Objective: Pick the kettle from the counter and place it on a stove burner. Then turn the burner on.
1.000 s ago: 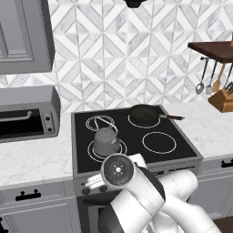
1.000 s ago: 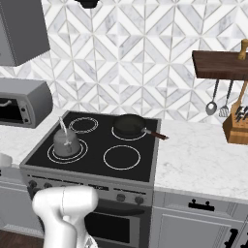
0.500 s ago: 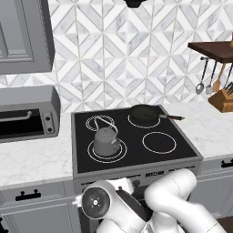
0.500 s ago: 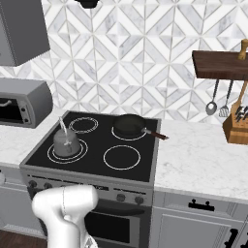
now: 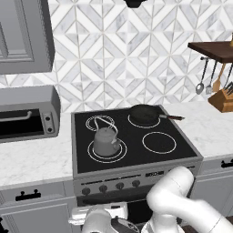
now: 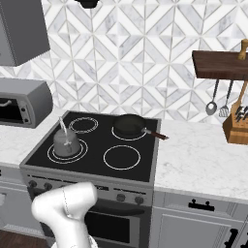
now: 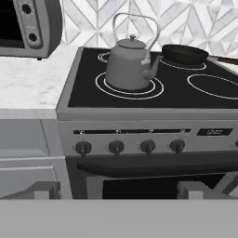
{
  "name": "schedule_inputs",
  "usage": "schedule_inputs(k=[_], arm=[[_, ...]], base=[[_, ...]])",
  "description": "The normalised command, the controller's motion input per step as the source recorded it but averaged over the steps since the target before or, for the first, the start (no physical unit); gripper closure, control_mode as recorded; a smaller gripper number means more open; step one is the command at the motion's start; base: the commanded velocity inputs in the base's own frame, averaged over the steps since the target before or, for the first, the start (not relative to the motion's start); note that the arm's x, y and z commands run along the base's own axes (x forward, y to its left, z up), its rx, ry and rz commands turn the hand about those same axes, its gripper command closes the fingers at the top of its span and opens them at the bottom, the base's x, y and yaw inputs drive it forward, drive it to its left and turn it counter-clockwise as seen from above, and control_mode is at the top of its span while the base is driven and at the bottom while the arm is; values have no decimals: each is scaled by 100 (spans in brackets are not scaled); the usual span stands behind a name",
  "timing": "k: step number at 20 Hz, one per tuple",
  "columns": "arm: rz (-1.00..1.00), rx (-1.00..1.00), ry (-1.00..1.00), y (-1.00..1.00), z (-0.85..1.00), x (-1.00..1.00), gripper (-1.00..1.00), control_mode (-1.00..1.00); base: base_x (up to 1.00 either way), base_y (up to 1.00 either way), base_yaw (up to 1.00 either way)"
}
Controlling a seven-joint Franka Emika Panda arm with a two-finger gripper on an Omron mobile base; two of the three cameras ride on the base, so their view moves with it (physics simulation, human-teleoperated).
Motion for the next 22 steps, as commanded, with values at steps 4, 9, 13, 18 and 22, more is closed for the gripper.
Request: schedule_inputs(k=[4,9,13,18,22], arm=[[-2,28,-23,0,-33,3,-100,-100],[-1,27,-21,0,-11,22,-100,-100],[0,16,-18,0,0,25,-100,-100],[0,2,-7,0,-18,19,-100,-100],[-3,0,-2,4,-20,4,-100,-100]], base=[[0,0,0],[0,0,0],[0,0,0],[0,0,0],[0,0,0]])
